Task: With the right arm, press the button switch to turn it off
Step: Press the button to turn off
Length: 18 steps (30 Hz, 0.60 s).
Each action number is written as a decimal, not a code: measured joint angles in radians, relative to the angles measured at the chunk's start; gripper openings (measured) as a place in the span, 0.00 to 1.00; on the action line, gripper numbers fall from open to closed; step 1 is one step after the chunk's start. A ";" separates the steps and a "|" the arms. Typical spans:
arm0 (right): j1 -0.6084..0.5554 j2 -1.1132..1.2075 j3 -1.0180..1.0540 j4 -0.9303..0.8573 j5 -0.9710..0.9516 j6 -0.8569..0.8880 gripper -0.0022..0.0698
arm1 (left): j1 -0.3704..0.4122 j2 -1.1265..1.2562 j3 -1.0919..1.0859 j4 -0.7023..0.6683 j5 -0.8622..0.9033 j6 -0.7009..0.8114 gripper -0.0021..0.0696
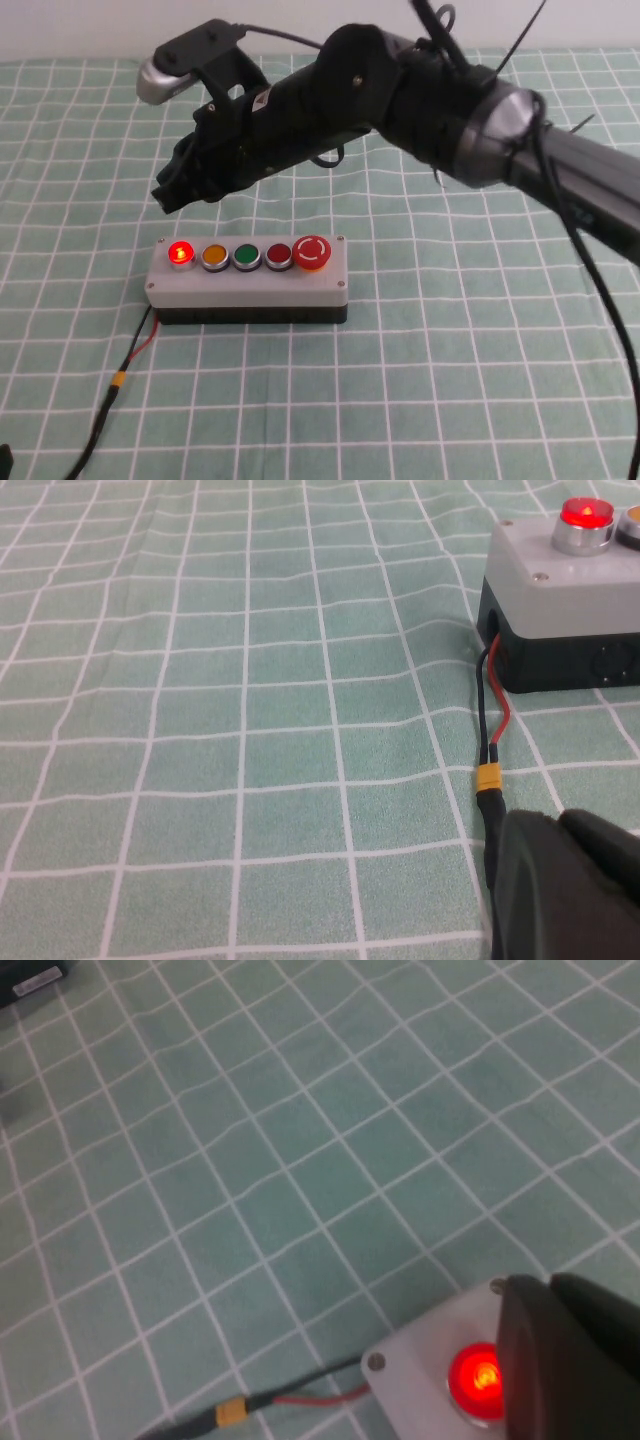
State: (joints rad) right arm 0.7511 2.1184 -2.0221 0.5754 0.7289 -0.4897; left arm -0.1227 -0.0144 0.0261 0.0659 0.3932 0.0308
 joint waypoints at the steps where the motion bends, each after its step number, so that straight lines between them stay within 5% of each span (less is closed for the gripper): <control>1: 0.000 0.024 -0.022 0.003 0.002 0.010 0.01 | 0.000 0.000 0.000 0.000 0.000 0.000 0.02; 18: 0.002 0.188 -0.128 -0.065 0.040 0.110 0.01 | 0.000 0.000 0.000 0.000 0.000 0.000 0.02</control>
State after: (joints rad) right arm 0.7531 2.3068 -2.1500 0.5107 0.7691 -0.3794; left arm -0.1227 -0.0144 0.0261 0.0659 0.3932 0.0308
